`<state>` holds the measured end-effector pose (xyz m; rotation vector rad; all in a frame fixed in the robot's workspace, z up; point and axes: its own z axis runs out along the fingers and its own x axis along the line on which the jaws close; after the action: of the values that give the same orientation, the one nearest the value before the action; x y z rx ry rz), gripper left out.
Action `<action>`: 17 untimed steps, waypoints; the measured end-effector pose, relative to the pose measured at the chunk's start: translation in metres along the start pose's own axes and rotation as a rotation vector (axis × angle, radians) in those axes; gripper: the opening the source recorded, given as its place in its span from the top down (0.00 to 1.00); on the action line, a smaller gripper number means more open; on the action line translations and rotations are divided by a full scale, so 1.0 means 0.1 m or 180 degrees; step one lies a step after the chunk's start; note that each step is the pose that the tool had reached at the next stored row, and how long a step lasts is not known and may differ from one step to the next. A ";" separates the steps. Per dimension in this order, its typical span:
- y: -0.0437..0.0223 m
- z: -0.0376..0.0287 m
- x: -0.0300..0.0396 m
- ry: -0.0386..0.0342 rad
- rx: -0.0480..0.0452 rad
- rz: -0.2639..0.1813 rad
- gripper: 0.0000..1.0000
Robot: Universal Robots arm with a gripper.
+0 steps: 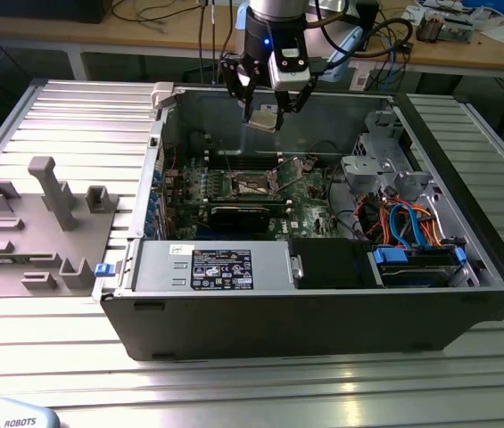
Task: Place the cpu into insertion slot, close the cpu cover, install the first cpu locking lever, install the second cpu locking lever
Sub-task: 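Place the cpu into insertion slot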
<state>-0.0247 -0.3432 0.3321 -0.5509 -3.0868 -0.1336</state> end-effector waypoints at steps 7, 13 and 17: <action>0.000 0.001 0.000 -0.0002 0.0000 0.0020 0.46; 0.000 0.001 0.000 -0.0003 -0.0001 0.0037 0.46; 0.000 0.001 0.000 -0.0004 -0.0001 0.0049 0.46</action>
<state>-0.0247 -0.3432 0.3319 -0.5749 -3.0832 -0.1336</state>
